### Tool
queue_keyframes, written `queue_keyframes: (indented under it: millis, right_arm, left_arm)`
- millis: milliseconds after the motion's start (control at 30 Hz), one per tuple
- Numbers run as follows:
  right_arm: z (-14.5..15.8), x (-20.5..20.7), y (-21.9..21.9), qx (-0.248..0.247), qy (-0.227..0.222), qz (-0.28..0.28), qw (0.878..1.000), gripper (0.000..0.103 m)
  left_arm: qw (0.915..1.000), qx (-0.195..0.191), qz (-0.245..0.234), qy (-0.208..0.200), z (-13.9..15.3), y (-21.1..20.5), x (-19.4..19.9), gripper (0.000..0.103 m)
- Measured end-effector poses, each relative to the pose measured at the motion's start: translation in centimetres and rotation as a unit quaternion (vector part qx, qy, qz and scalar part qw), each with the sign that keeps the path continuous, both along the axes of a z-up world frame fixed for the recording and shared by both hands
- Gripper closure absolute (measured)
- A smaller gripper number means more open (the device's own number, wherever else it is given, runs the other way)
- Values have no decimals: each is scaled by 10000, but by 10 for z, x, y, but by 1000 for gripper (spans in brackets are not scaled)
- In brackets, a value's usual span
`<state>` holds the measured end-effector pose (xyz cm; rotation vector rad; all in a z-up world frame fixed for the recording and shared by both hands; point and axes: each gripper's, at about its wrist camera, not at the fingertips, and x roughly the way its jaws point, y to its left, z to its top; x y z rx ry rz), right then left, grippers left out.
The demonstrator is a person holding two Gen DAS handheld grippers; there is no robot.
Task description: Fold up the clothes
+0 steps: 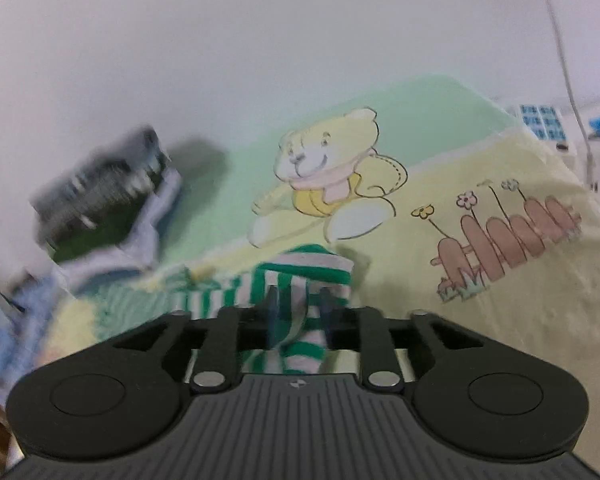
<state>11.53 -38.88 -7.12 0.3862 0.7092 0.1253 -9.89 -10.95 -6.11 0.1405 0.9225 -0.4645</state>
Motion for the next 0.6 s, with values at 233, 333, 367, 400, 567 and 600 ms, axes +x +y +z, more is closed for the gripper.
queue_keyframes:
  millis: [233,333,367,400,567,600]
  right_arm:
    - [-2,-42,19,-346,228,695,9967,65]
    - [-4,-52,28,-561,136,737,9956,97]
    - [0,-56,26,-535,43,693,9962,100]
    - [4,-61,25,-510,-50,649,9966,100]
    - [5,-65,6,-619,63,309,9976,101]
    - [1,-64,5,-609,176,312,9975,101]
  left_arm:
    - [9999,-42,111,40,1,6,3,49]
    - [10000,45,41,27,1,3,4,47]
    - [10000,68,22,12,1,2,4,47]
    - [10000,91,5,-2,1,1,4,47]
    - [10000,-14,55,69,1,2,0,45]
    - [10000,-7,49,73,1,2,-1,45]
